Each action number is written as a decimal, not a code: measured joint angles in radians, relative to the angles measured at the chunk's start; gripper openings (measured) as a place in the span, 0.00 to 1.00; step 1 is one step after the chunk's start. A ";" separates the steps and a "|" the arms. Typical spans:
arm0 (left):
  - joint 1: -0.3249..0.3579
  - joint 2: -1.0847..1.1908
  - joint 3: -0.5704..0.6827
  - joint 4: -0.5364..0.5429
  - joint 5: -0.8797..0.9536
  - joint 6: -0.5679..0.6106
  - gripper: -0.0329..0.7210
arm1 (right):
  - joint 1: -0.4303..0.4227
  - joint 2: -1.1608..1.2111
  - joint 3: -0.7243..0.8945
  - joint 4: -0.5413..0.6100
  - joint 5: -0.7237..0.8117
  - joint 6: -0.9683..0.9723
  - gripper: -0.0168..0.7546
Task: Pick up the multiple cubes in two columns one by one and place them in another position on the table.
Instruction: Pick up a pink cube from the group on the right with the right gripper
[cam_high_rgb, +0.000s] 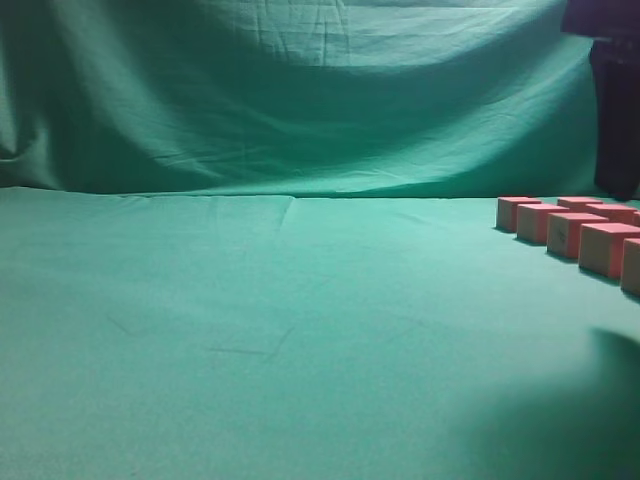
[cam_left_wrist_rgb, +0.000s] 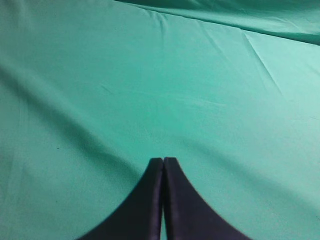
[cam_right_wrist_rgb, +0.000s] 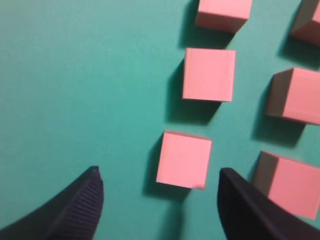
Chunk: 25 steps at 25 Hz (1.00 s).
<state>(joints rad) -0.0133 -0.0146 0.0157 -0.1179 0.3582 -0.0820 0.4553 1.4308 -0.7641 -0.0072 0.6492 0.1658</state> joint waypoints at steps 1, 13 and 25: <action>0.000 0.000 0.000 0.000 0.000 0.000 0.04 | 0.000 0.010 0.000 -0.002 -0.002 0.002 0.60; 0.000 0.000 0.000 0.000 0.000 0.000 0.04 | 0.000 0.141 -0.001 -0.043 -0.085 0.006 0.60; 0.000 0.000 0.000 0.000 0.000 0.000 0.04 | 0.015 0.160 -0.108 -0.045 0.092 -0.004 0.36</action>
<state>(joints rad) -0.0133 -0.0146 0.0157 -0.1179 0.3582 -0.0820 0.4706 1.5912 -0.8717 -0.0521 0.7408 0.1623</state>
